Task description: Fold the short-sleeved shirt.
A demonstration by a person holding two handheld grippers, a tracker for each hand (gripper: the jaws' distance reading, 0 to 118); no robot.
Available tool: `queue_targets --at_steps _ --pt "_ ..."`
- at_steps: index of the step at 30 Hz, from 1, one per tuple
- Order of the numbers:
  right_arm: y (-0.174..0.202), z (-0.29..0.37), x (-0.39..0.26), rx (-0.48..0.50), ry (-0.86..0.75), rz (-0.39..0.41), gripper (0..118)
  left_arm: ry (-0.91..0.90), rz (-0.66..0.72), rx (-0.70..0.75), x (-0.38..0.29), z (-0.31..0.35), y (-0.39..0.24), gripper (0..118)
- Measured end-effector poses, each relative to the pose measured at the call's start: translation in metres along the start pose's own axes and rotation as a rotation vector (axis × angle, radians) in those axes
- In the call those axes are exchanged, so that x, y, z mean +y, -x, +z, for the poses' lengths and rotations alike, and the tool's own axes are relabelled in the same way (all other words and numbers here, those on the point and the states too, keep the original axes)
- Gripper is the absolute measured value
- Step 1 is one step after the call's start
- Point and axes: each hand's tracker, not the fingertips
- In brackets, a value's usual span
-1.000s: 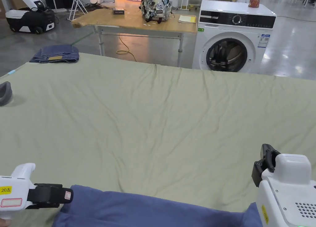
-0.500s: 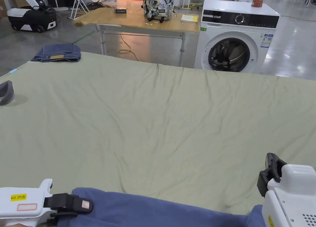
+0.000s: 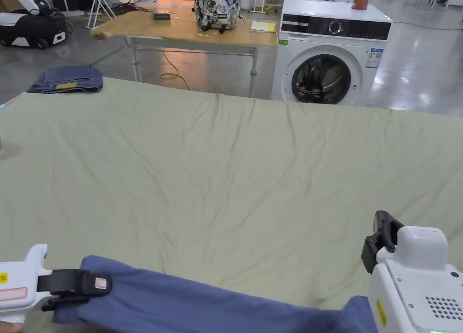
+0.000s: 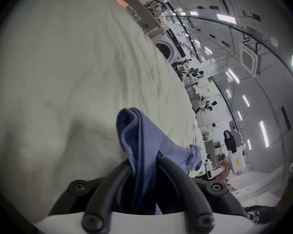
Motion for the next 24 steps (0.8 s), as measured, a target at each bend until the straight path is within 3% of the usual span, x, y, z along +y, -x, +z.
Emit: queue_targets --at_steps 11,14,19,24 --pt "-0.005 -0.003 0.000 0.008 0.000 0.015 0 -0.025 -0.044 0.297 0.021 0.061 -0.041 3" --pt "-0.006 -0.003 -0.001 0.008 0.005 0.013 0 -0.005 -0.052 0.259 0.011 0.055 -0.059 3" --pt "-0.009 -0.002 -0.002 0.007 0.011 0.008 0 0.036 -0.002 -0.014 0.006 0.030 -0.080 3" --pt "-0.012 0.001 -0.003 0.004 0.015 0.009 0 0.091 -0.038 -0.042 -0.014 -0.027 -0.121 3"
